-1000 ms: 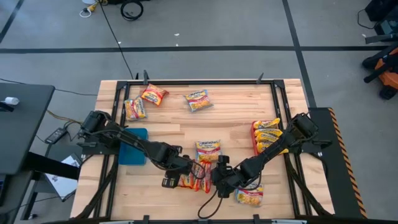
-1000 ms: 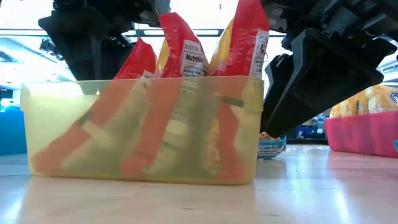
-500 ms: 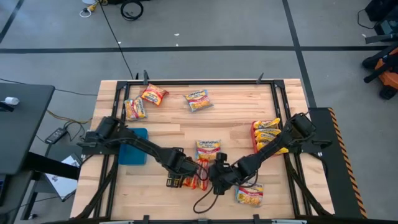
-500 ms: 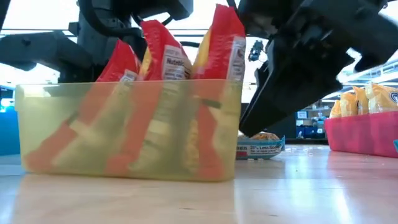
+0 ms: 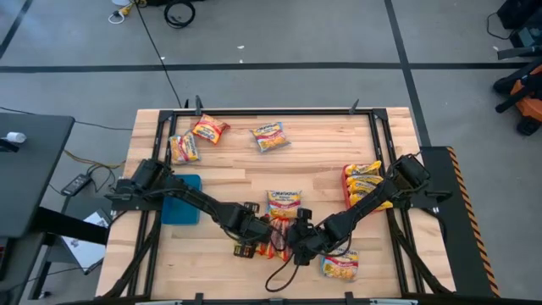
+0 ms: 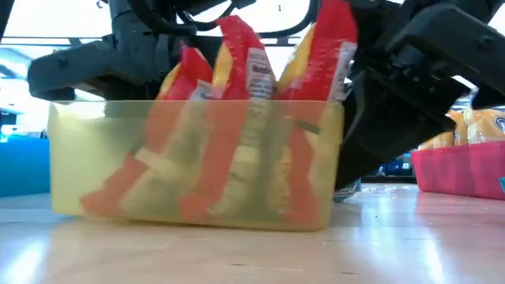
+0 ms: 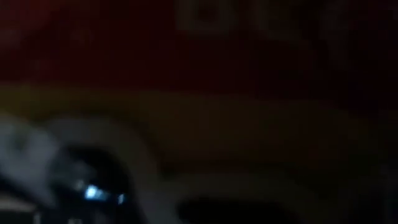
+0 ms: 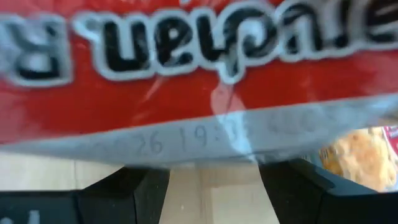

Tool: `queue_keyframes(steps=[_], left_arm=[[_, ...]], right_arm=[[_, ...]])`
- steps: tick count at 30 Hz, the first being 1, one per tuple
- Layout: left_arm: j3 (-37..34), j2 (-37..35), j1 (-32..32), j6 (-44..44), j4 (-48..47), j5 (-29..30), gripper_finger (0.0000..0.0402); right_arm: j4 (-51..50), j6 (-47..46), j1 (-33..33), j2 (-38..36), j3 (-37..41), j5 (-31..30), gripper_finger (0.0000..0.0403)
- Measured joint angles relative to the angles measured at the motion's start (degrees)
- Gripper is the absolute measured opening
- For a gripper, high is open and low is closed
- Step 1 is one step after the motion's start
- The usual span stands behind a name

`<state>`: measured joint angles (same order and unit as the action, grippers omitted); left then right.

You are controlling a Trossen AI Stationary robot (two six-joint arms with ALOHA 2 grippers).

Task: Sort Maruchan noodles
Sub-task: Put the red noodle pack into the yellow bin

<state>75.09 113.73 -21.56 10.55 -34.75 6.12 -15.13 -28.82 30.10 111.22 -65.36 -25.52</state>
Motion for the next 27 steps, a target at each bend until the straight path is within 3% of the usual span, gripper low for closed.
queue_keyframes(steps=[9,16,23,27], left_arm=[[0.09,-0.11,-4.27,2.18,7.53,6.8,0.0142],[0.27,-0.15,-4.66,3.62,6.57,6.62,0.0142],[0.42,-0.28,-5.12,6.07,-1.07,6.72,0.0142],[0.42,-0.28,-5.4,6.24,-1.51,6.64,0.0142]], right_arm=[[-2.26,-2.95,2.52,0.0,0.0,0.86,0.0244],[-2.38,-5.37,2.51,0.0,-0.03,2.28,0.0244],[-2.61,-5.72,2.34,-0.16,-0.22,3.43,0.0244],[-7.29,-6.09,2.43,-1.88,-1.52,5.39,0.0244]])
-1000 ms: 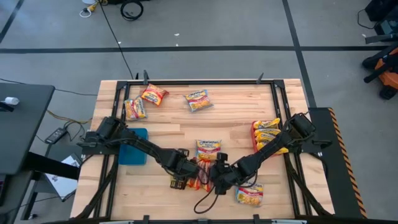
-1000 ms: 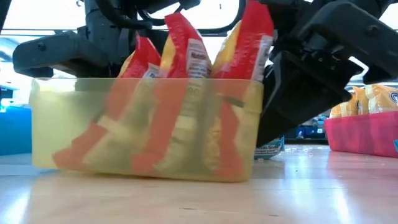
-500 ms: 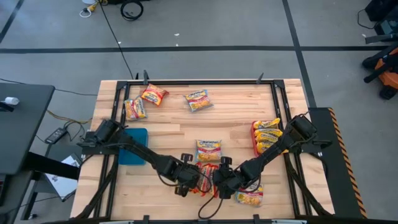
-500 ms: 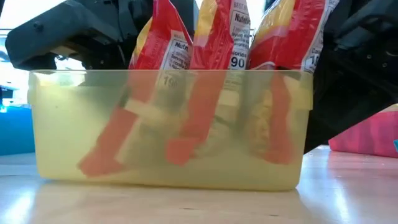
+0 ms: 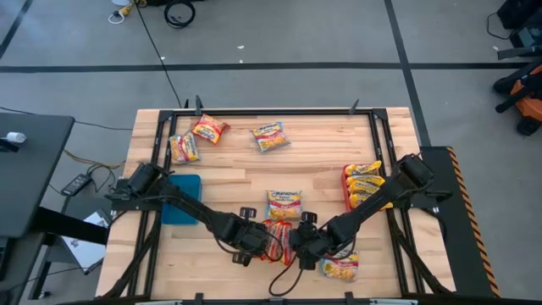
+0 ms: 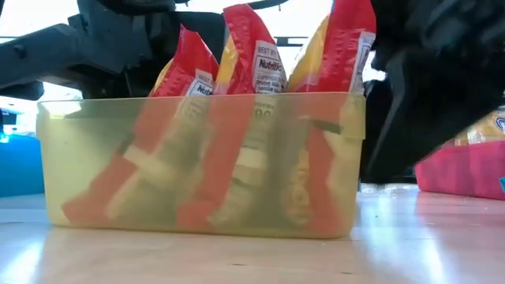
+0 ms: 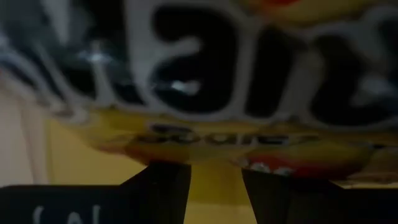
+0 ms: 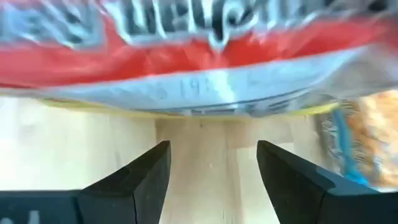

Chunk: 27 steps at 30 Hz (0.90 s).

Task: Sort Maruchan noodles
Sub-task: Put the red noodle pack into the yellow bin

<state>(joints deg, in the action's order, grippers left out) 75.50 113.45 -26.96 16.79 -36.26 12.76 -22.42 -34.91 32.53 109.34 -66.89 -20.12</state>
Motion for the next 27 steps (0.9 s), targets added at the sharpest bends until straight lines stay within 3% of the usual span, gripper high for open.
queue_keyframes(steps=[3,7,15,27], left_arm=[[-0.07,0.0,0.02,-0.21,1.14,0.34,0.0142],[-4.69,-1.93,-0.08,-0.21,9.69,1.85,0.0142],[-19.43,-8.45,-0.3,2.05,33.38,2.31,0.0142],[-25.76,-9.7,0.09,0.23,45.64,2.96,0.0141]], right_arm=[[-7.04,-1.12,0.27,-2.16,-3.33,-0.09,0.0244],[-11.5,-0.8,1.66,-3.97,-6.72,-2.5,0.0244],[-10.56,0.47,1.36,-3.57,-6.48,-3.19,0.0244],[-6.82,5.36,-3.04,-3.65,-6.41,-0.73,0.0244]])
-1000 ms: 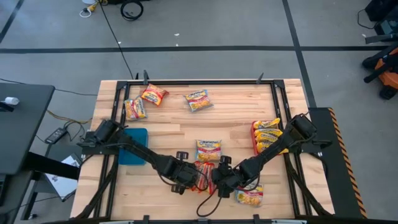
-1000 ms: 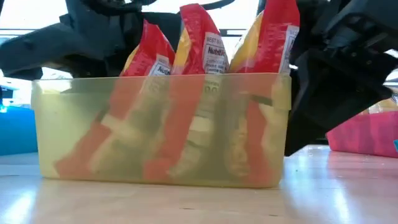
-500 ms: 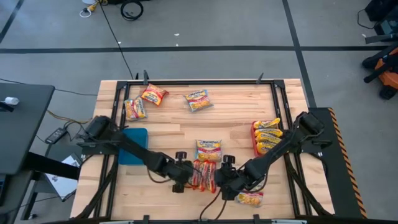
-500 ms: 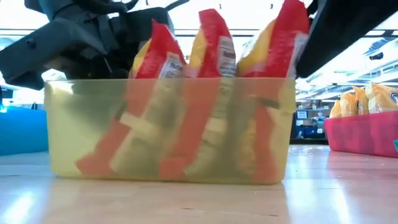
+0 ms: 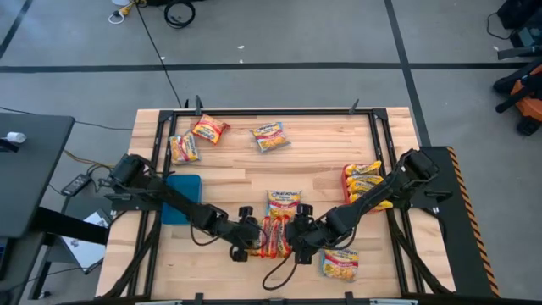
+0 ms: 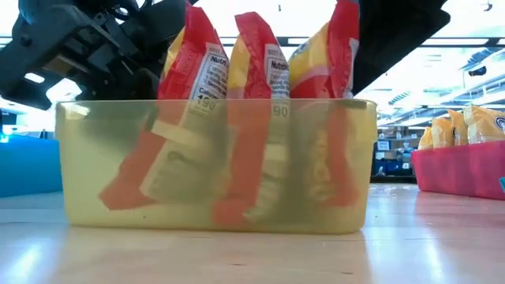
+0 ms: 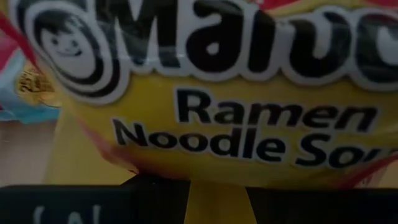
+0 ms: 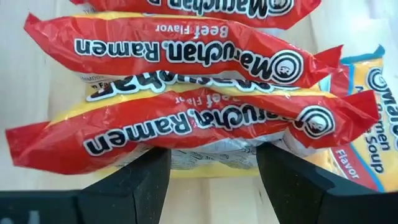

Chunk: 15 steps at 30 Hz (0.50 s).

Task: Sort Maruchan noodles
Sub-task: Put the red noodle pack into the yellow bin

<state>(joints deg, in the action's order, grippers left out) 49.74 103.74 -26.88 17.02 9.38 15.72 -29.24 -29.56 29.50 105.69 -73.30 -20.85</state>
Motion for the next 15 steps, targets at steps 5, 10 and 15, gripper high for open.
queue_keyframes(steps=[5,10,15], left_arm=[[-0.84,-0.04,0.22,-1.64,0.83,0.67,0.0141],[-0.9,-0.49,0.51,-2.0,-0.15,-0.41,0.0151],[-0.99,-1.53,0.46,-1.95,-1.83,-1.11,0.0178]], right_arm=[[-4.06,-0.26,0.46,-0.19,-1.8,0.98,0.0244],[-7.9,-0.17,1.24,-0.44,-5.16,-0.6,0.0244],[-9.65,-0.05,1.46,-0.48,-6.64,-0.73,0.0244]])
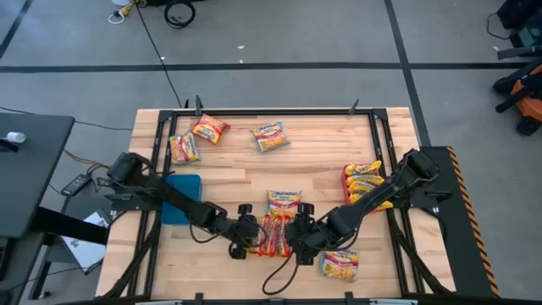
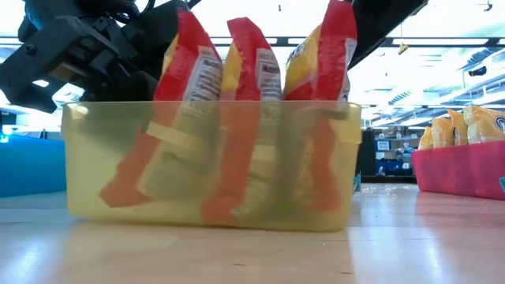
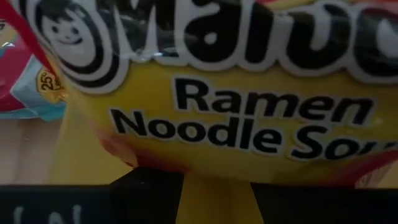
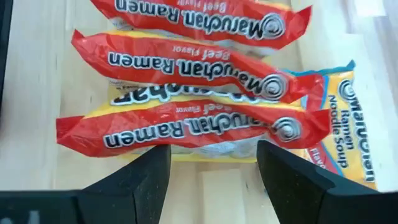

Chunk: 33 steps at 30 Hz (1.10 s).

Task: Sort Maruchan noodles
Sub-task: Put the red noodle pack into the yellow bin

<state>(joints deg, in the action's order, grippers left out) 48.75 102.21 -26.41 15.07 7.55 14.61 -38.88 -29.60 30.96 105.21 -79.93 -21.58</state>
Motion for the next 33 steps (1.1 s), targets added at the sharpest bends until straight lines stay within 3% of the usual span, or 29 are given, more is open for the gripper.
queue_keyframes(steps=[5,13,21,33], left_arm=[[-0.04,-2.62,0.06,0.02,-3.92,2.22,0.0204],[-0.04,-6.74,0.2,1.52,-7.54,2.08,0.0209],[-0.02,-11.24,0.37,2.33,-8.83,-0.51,0.0209],[0.0,-19.49,2.54,4.09,-21.01,-3.53,0.0209]], right_arm=[[-4.17,-1.92,0.98,-0.06,-2.41,0.25,0.0244],[-12.3,-2.15,3.93,-1.27,-7.52,0.21,0.0244],[-13.37,-4.86,5.6,-1.78,-7.68,0.19,0.0244],[-12.0,-5.36,6.78,-1.79,-7.68,-3.97,0.0244]])
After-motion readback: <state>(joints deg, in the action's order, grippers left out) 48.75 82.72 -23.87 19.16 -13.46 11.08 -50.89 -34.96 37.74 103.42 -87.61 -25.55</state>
